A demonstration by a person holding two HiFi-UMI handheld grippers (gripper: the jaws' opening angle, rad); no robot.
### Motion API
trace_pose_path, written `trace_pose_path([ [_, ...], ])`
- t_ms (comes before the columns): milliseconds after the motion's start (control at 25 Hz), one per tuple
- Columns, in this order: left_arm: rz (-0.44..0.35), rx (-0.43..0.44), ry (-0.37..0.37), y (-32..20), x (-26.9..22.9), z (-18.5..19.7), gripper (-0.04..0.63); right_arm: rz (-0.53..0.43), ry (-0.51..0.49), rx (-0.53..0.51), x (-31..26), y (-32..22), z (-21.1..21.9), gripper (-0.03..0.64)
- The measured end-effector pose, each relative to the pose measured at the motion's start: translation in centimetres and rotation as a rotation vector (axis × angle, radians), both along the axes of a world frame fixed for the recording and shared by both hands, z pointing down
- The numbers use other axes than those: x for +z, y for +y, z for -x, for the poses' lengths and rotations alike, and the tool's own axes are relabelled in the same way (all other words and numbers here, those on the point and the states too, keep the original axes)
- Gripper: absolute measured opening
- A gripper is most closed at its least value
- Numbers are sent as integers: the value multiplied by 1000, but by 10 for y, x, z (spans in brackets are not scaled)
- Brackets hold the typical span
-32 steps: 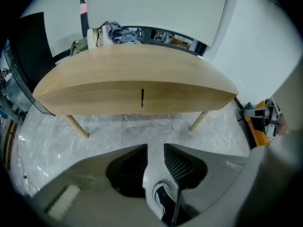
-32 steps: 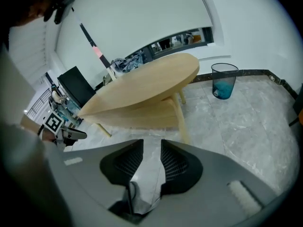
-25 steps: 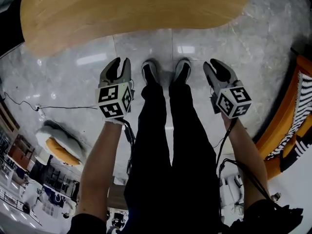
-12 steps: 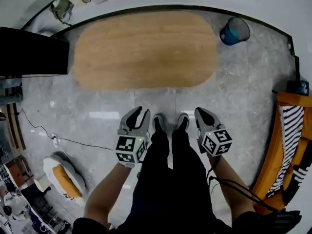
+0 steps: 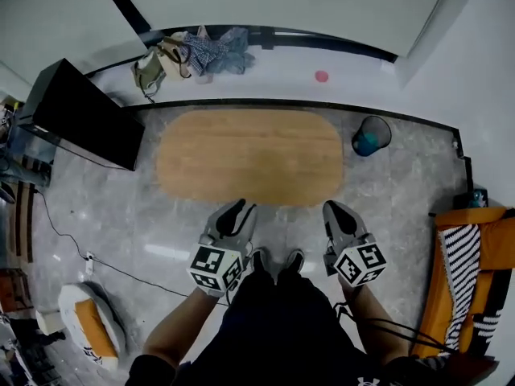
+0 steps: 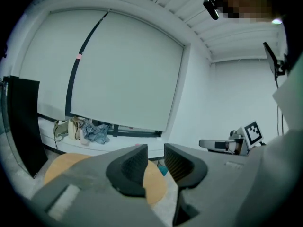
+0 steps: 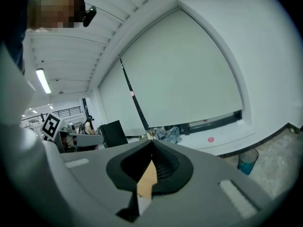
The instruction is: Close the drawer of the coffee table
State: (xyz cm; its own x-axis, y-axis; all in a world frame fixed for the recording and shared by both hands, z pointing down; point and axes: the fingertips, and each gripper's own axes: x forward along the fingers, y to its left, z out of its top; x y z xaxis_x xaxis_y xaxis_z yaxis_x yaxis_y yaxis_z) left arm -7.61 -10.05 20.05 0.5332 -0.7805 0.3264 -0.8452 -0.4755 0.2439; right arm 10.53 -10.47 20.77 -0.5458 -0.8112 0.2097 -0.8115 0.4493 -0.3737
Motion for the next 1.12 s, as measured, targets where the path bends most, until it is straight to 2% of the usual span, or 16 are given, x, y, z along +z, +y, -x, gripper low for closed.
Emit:
trace_pose_path([
  [200, -148, -13, 57, -3, -73, -6, 118, -195, 40, -33, -81, 3, 10, 2],
  [440, -284, 11, 40, -1, -121, -6, 99, -306, 36, -4, -132, 2, 19, 2],
  [640, -375, 20, 44, -5, -151, -7, 2, -384, 36, -14, -162, -2, 23, 2],
  [920, -401, 33, 2, -2, -156, -7, 2, -438, 110, 0, -176, 9, 37, 2],
  [1120, -392, 22, -37, 1, -146, -9, 2, -433, 123, -27, -170, 12, 45, 2],
])
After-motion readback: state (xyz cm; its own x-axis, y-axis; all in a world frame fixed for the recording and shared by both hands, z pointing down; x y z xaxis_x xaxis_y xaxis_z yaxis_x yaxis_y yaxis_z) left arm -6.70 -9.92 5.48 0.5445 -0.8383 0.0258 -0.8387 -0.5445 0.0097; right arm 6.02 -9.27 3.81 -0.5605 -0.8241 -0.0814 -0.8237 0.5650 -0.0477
